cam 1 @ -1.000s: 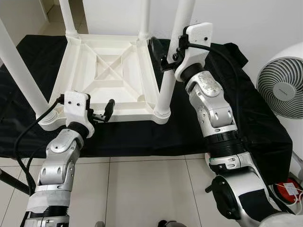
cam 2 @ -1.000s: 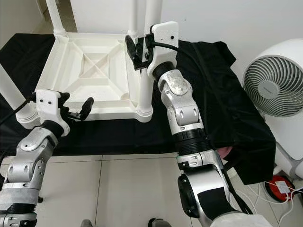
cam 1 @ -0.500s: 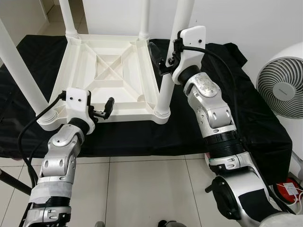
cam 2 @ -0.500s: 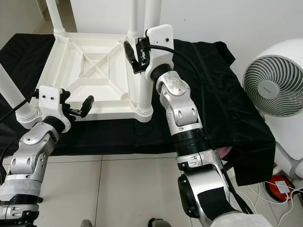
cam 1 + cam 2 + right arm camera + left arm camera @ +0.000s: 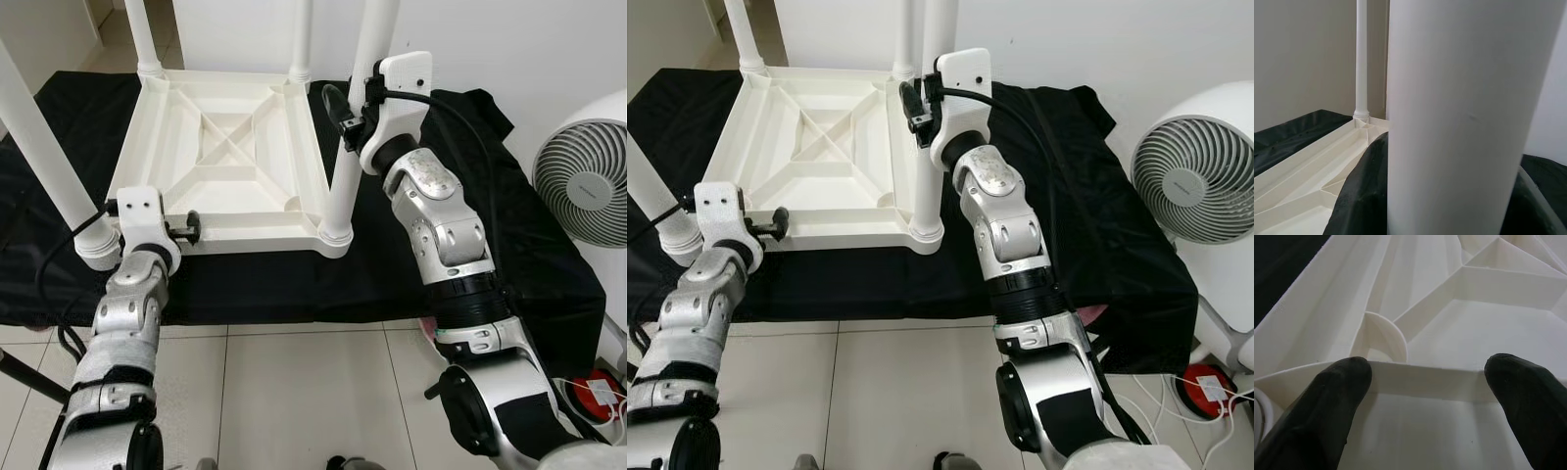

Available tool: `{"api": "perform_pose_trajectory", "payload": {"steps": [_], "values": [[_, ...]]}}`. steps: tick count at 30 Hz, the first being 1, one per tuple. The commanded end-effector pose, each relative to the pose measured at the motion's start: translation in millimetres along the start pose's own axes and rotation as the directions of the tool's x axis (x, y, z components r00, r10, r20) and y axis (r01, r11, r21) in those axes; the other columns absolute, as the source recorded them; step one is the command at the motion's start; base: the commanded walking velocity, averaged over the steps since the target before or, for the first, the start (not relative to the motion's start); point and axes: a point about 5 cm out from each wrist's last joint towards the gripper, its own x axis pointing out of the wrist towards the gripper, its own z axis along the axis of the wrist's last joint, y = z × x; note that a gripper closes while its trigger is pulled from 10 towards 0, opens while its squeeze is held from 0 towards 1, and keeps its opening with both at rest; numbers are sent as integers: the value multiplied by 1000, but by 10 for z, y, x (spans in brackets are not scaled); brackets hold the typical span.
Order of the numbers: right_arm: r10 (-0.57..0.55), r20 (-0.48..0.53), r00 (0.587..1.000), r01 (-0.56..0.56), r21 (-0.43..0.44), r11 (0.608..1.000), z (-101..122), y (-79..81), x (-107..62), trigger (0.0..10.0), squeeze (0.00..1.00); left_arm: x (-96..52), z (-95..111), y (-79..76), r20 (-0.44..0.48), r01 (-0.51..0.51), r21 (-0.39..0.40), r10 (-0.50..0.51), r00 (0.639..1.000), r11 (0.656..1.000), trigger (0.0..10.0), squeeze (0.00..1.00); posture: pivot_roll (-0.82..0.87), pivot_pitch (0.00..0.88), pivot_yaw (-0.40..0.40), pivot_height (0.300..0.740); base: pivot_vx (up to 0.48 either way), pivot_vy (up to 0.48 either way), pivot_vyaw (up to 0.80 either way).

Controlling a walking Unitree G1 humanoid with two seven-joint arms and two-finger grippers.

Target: Building children table

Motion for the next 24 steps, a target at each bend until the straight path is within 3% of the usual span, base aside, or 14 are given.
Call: {"api": "perform_pose_trajectory", "payload": {"steps": [1,4,5,13,15,16,17,18,19,21,22,24], "values": [[-18,32,999,18,-6,1000,93,-28,-35,0,0,6,-222,105,-94,-137,-22,135,986,990,10000,0,-61,102,-19,740,0,0,0],[-84,61,995,83,16,996,150,-125,-81,0,0,47,-204,130,-97,-153,-13,151,984,988,10000,0,-63,106,-15,740,0,0,0],[-186,80,979,184,38,982,193,-285,-152,0,0,93,-141,227,-93,-200,6,199,976,980,10000,0,-74,113,-4,740,0,0,0],[-327,89,941,322,65,945,200,-525,-277,0,0,147,48,369,-35,-240,71,243,969,968,10000,0,-79,120,9,740,0,0,0],[-420,72,905,416,69,907,115,-714,-423,0,0,173,324,495,59,-260,156,254,965,953,10000,0,-80,127,20,740,0,0,0],[-420,72,905,416,69,907,115,-714,-423,0,0,173,324,495,59,-260,156,254,965,953,10000,0,-80,127,20,740,0,0,0],[-470,55,881,465,85,881,59,-803,-498,0,0,178,469,571,102,-280,186,265,959,942,10000,0,-78,132,26,740,0,0,0],[-566,16,824,561,112,820,-86,-973,-663,0,0,171,823,717,188,-332,202,296,936,921,10000,0,-72,134,28,740,0,0,0],[-566,16,824,561,112,820,-86,-973,-663,0,0,171,823,717,188,-332,202,296,936,921,10000,0,-72,134,28,740,0,0,0],[-631,-30,775,628,141,765,-233,-1081,-794,0,0,151,1101,769,250,-351,191,301,921,917,10000,0,-69,136,28,740,0,0,0],[-659,-59,750,659,156,736,-327,-1128,-856,0,0,142,1266,720,286,-333,192,272,919,923,10000,0,-69,136,28,740,0,0,0],[-677,-78,731,680,165,715,-387,-1155,-897,0,0,138,1371,682,310,-319,195,251,917,927,10000,0,-69,136,28,740,0,0,0]]}}
